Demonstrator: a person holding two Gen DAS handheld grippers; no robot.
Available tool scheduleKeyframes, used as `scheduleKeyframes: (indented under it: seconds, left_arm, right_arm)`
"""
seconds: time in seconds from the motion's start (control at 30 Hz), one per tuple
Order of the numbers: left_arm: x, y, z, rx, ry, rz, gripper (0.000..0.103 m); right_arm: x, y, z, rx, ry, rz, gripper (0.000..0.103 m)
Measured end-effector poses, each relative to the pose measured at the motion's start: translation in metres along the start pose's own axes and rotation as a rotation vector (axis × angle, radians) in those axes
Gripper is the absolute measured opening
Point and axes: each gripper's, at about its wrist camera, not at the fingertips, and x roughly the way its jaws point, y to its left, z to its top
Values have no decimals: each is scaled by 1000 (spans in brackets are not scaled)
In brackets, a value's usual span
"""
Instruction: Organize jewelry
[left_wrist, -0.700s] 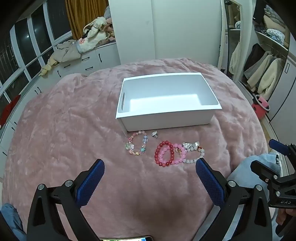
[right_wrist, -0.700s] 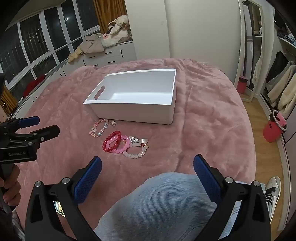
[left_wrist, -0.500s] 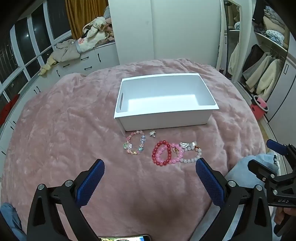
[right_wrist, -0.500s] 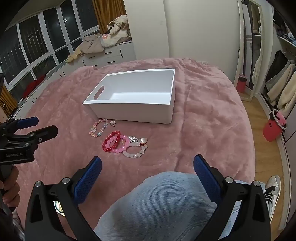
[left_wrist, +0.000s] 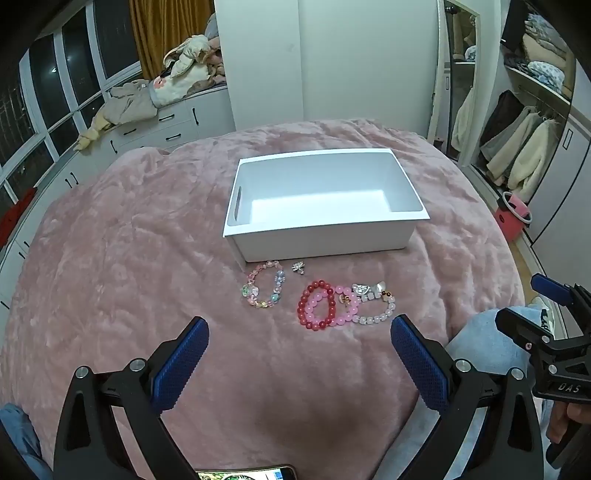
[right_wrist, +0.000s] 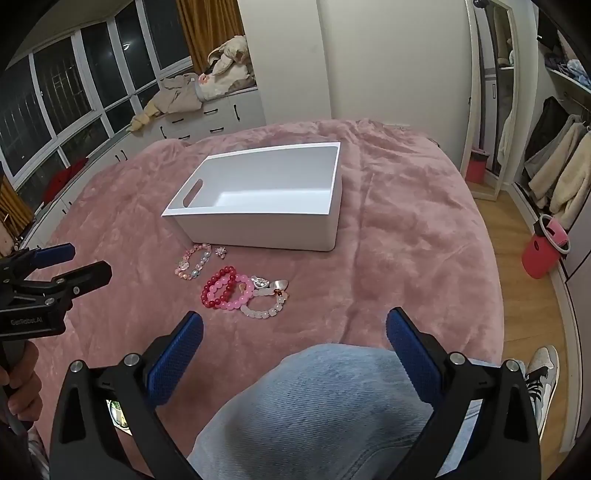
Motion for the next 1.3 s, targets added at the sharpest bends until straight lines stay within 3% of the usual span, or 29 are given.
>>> scheduleKeyframes:
  seconds: [1.3]
  left_arm:
    - [3, 0, 4, 0, 17, -19, 100]
  right_arm:
    - [4, 0, 6, 2, 4, 4, 98]
